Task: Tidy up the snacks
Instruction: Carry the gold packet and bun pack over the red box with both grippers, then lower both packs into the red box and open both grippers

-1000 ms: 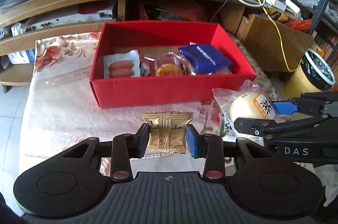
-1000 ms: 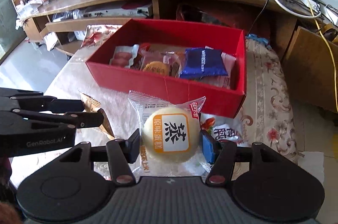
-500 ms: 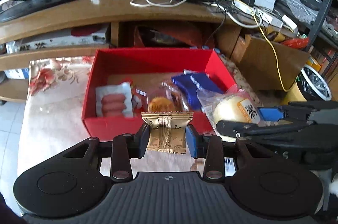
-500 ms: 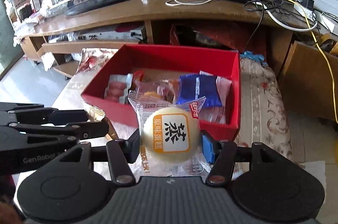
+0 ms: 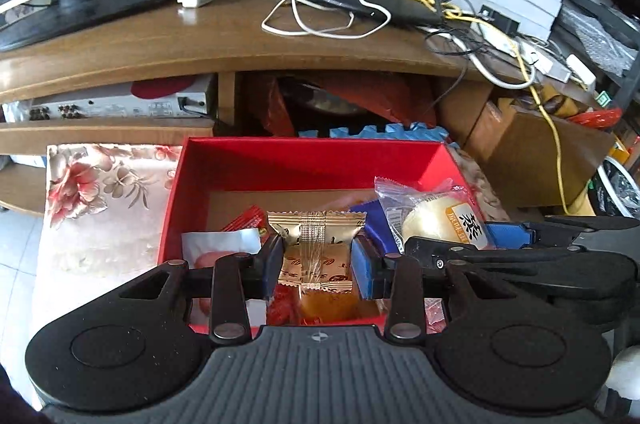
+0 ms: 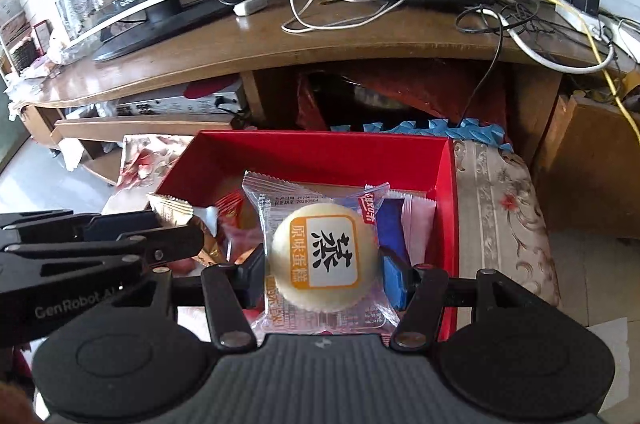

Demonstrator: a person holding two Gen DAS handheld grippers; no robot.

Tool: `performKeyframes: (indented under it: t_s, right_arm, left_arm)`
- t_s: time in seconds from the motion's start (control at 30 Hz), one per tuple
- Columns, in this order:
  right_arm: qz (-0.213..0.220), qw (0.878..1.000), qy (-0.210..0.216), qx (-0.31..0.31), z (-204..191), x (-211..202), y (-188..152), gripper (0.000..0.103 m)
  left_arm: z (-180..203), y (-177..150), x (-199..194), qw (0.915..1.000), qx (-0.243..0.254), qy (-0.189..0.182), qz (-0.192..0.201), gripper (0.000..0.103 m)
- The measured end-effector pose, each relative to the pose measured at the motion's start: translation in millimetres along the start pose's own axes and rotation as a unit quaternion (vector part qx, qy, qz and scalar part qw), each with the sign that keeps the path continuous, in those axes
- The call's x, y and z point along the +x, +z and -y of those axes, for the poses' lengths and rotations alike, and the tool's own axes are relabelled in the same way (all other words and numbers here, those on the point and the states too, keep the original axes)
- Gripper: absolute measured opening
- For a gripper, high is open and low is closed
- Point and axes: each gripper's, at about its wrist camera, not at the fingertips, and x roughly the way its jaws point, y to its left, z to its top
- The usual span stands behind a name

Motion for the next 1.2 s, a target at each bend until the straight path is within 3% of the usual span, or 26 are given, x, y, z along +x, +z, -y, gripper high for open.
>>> performKeyframes:
  t_s: [0.27,0.57,0.9,1.2]
  right_arm:
    - [-0.026,1.000,-0.010,0.003,4.8,31.0,5.8,0.054]
    - [-0.021,1.000,-0.019,-0.012,1.6,38.8,8.3,0.055]
    - [-0.011,1.000,-0.022,-0.005,5.6,35.0,11.8,0.063]
    - [0.010,1.000,-0.027,0.005,12.5,18.2,16.7,0.064]
  left_arm:
    - [-5.5,3.9,24.0,0.9997,-0.008,0.011,-0.022,0.044]
    - [-9.3,5.9,29.2,0.9994,-0.018,0.018,-0.023,0.045]
    - [-9.3,9.0,24.3,0.9995,-0.024,0.017,-0.014,0.057]
    - [1.2,8.5,12.9,0.9999,-0.013,-0.002,-0.006,0.061]
